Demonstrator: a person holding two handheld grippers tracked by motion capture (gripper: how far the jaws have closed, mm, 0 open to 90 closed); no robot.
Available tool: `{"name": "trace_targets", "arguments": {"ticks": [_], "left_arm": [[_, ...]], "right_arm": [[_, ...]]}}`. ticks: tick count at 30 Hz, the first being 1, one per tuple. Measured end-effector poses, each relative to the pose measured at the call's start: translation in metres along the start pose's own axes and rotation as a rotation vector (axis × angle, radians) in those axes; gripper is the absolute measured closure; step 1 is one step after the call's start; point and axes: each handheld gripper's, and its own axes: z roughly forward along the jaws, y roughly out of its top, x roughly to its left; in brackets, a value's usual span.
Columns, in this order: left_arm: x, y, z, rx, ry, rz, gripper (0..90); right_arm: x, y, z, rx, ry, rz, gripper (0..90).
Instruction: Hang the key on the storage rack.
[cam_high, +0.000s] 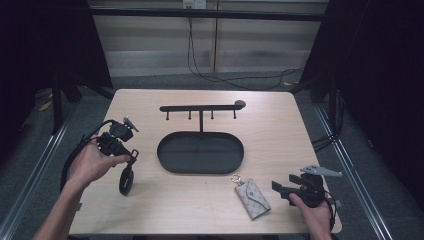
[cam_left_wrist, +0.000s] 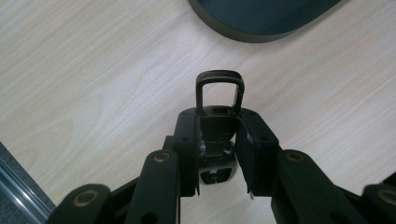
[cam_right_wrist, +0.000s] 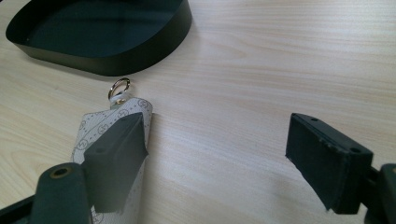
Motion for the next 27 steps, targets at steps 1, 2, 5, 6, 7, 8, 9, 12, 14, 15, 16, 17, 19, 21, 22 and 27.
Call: {"name": "trace_targets", "arguments": {"ticks": [1, 2, 5, 6, 7, 8, 9, 12, 14, 15, 16, 17, 19, 21, 22, 27], "left_arm": [[0.000, 0.000, -0.001, -0.006, -0.010, -0.012, 70.9], [0.001, 0.000, -0.002, -0.003, -0.012, -0.014, 70.9], [0.003, 0.001, -0.006, 0.008, -0.016, -0.014, 70.9], [0.003, 0.002, -0.007, 0.009, -0.019, -0.017, 70.9], [0.003, 0.002, -0.008, 0.007, -0.022, -0.016, 70.9], [0.002, 0.003, -0.009, 0.000, -0.020, -0.020, 70.9], [0.001, 0.004, -0.010, -0.001, -0.016, -0.015, 70.9], [0.000, 0.007, -0.012, 0.004, -0.017, 0.002, 70.9], [-0.001, 0.009, -0.014, 0.011, -0.010, 0.006, 70.9], [-0.001, 0.010, -0.015, 0.014, -0.017, 0.011, 70.9], [-0.001, 0.011, -0.016, 0.013, -0.011, 0.011, 70.9], [-0.001, 0.011, -0.017, 0.015, -0.016, 0.010, 70.9], [-0.001, 0.012, -0.018, 0.014, -0.016, 0.002, 70.9], [0.000, 0.014, -0.021, 0.019, -0.016, -0.008, 70.9], [-0.001, 0.014, -0.021, 0.006, -0.010, -0.023, 70.9], [0.000, 0.016, -0.025, 0.008, -0.019, -0.013, 70.9]], "right_arm": [[0.000, 0.000, 0.000, -0.001, 0.000, 0.000, 19.7], [0.000, 0.000, 0.000, 0.000, 0.000, 0.001, 19.7], [-0.001, 0.000, 0.000, -0.001, 0.002, 0.001, 19.5], [-0.001, 0.000, 0.000, 0.000, 0.001, 0.002, 19.4], [-0.001, 0.000, 0.000, 0.001, 0.001, 0.003, 19.4], [-0.001, 0.000, 0.000, 0.001, 0.002, 0.004, 19.4], [-0.001, 0.000, 0.000, 0.001, 0.001, 0.004, 19.4], [-0.001, 0.000, 0.000, 0.000, 0.002, 0.006, 19.3], [-0.001, 0.000, 0.000, -0.001, 0.001, 0.007, 19.3], [-0.001, 0.000, 0.000, 0.000, 0.001, 0.007, 19.2], [-0.001, 0.000, 0.000, 0.000, 0.000, 0.005, 19.2], [-0.001, 0.000, 0.000, -0.001, -0.001, 0.005, 19.1], [-0.001, 0.000, 0.000, -0.001, -0.002, 0.008, 18.7], [-0.001, 0.000, 0.000, -0.002, -0.003, 0.010, 18.5], [-0.001, 0.000, 0.000, -0.002, -0.002, 0.010, 18.5], [-0.001, 0.000, -0.001, -0.004, -0.003, 0.008, 17.9]]}}
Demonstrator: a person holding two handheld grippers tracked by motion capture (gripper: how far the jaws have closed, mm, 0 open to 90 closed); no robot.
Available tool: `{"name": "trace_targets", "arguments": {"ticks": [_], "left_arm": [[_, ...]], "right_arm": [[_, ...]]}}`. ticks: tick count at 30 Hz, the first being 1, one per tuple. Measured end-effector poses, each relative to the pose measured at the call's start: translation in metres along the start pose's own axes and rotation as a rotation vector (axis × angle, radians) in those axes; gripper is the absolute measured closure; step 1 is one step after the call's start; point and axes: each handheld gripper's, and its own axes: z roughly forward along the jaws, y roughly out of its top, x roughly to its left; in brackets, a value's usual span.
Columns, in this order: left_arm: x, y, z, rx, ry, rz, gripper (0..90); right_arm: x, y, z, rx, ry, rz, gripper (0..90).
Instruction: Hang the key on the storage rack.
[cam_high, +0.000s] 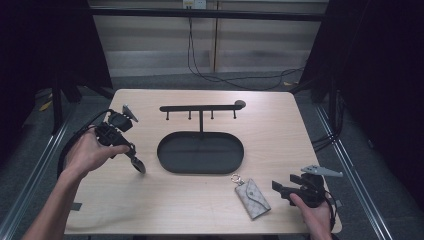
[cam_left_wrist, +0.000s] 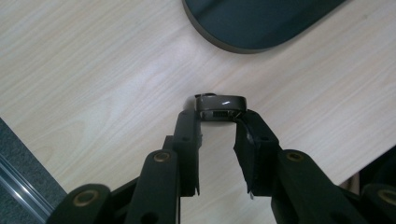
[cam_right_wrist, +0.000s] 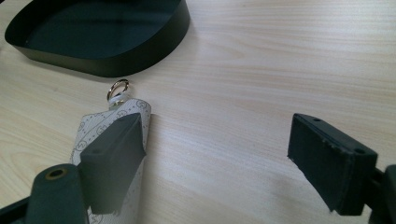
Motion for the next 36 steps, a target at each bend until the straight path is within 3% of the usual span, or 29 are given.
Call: {"name": "trace_targets", "arguments": {"ticks": [13, 16, 21, 26, 30, 36], "left_arm": [[-0.007, 0.012, -0.014, -0.005, 0.011, 0.015, 70.9], [-0.008, 0.018, -0.016, 0.025, 0.032, 0.032, 70.9], [-0.008, 0.026, -0.026, 0.013, 0.036, 0.026, 70.9], [-0.011, 0.035, -0.029, 0.003, 0.003, 0.030, 70.9], [-0.014, 0.044, -0.029, 0.013, 0.013, 0.048, 70.9], [-0.018, 0.058, -0.030, -0.004, 0.008, 0.033, 70.9]], "right_arm": [[0.001, 0.000, -0.001, -0.007, 0.011, -0.015, 15.5], [0.001, 0.000, -0.001, -0.013, 0.013, -0.015, 14.9], [0.002, 0.000, -0.002, -0.013, 0.014, -0.017, 14.8], [0.001, 0.000, -0.001, -0.012, 0.013, -0.016, 14.8], [0.001, 0.001, 0.000, -0.009, 0.013, -0.019, 14.8], [0.002, 0.001, -0.001, -0.013, 0.017, -0.018, 14.8]]}}
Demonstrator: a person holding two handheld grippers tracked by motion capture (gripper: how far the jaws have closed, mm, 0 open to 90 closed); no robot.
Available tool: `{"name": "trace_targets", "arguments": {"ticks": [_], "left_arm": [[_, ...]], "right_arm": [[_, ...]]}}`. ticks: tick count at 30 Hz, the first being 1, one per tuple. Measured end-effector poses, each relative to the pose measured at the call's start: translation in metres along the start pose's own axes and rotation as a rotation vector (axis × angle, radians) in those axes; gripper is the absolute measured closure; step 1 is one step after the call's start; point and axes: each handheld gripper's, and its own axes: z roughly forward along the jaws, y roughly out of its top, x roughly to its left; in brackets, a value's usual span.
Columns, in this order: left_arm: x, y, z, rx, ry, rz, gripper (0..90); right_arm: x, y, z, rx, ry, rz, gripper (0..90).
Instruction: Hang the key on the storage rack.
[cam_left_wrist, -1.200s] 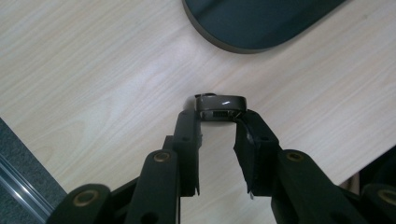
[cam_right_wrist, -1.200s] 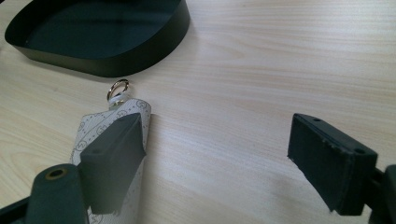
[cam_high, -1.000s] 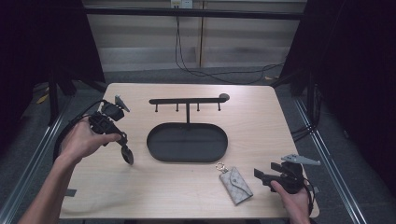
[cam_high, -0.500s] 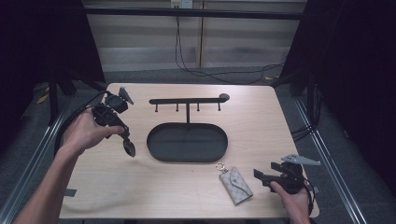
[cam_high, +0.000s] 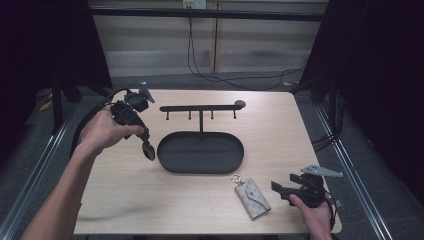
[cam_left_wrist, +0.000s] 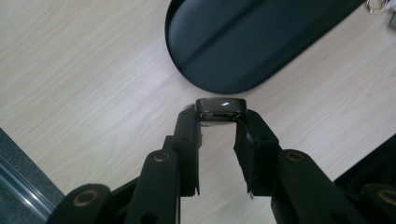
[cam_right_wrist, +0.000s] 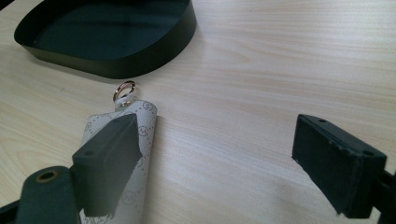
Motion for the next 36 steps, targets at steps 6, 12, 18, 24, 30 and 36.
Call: {"name": "trace_targets", "arguments": {"ticks": [6, 12, 18, 24, 30, 36], "left_arm": [[-0.001, 0.012, 0.002, -0.010, -0.021, -0.014, 70.9], [-0.004, 0.027, 0.006, 0.015, -0.029, -0.013, 70.9], [-0.003, 0.046, 0.011, 0.042, -0.012, -0.017, 70.9], [-0.002, 0.055, 0.017, 0.048, -0.023, -0.024, 70.9], [-0.003, 0.064, 0.026, 0.066, -0.030, -0.023, 70.9], [0.001, 0.070, 0.030, 0.067, -0.037, -0.046, 70.9]], "right_arm": [[0.000, 0.001, 0.001, 0.003, 0.005, -0.003, 14.8], [0.000, 0.001, 0.001, -0.001, 0.012, -0.001, 14.8], [0.000, 0.000, 0.000, 0.002, 0.012, 0.000, 14.8], [0.000, 0.001, 0.001, 0.004, 0.015, -0.008, 14.8], [0.001, 0.000, 0.000, 0.003, 0.018, -0.009, 14.8], [0.000, 0.000, 0.001, 0.005, 0.019, -0.011, 15.0]]}}
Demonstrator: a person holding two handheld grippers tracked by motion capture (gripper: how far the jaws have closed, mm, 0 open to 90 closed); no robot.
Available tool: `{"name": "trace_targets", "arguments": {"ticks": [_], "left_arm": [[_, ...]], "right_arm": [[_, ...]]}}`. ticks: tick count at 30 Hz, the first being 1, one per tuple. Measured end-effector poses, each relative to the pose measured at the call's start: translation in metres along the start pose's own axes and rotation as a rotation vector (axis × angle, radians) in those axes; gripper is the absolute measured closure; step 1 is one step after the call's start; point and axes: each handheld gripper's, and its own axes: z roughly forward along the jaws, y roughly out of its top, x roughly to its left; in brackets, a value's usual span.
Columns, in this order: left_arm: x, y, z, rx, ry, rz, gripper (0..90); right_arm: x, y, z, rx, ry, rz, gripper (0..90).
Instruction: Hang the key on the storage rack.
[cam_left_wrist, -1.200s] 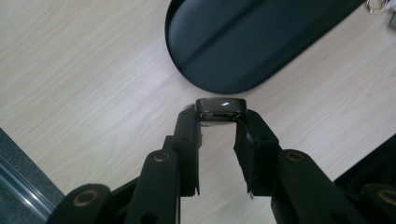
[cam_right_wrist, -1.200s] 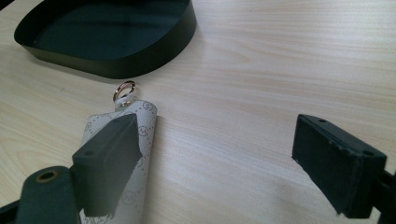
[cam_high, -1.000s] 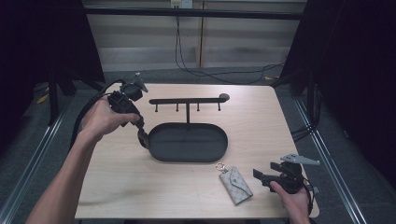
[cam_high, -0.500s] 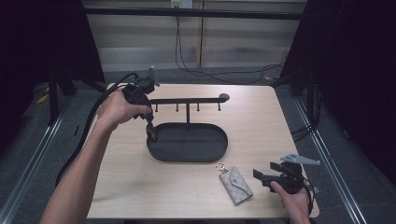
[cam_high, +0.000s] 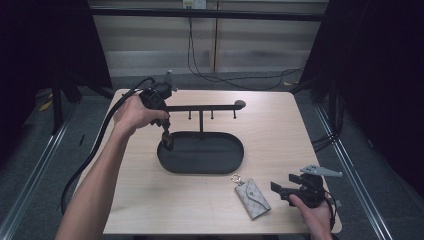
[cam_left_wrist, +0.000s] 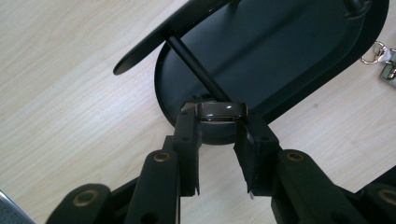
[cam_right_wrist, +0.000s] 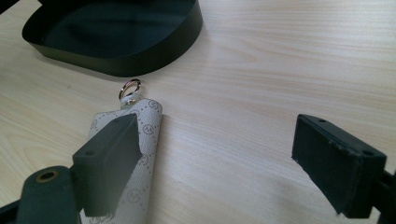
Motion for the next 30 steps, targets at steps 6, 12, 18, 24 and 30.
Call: {"name": "trace_targets", "arguments": {"ticks": [6, 12, 18, 24, 30], "left_arm": [[-0.002, 0.006, -0.001, 0.007, 0.021, -0.011, 70.9], [0.000, 0.007, 0.006, -0.022, 0.026, -0.024, 70.7], [0.001, 0.008, 0.010, -0.054, 0.029, -0.046, 67.3], [0.009, 0.003, 0.020, -0.044, 0.008, -0.087, 52.6], [0.013, -0.006, 0.016, -0.097, -0.028, -0.073, 39.1]], "right_arm": [[0.000, 0.000, 0.000, 0.001, -0.001, -0.001, 15.0], [0.000, 0.000, 0.000, 0.002, -0.001, 0.002, 15.3], [0.000, 0.001, 0.001, 0.002, 0.000, 0.005, 15.6], [0.001, 0.000, 0.001, 0.004, 0.003, 0.002, 15.7], [-0.003, 0.001, 0.002, 0.002, 0.006, 0.024, 15.8]]}}
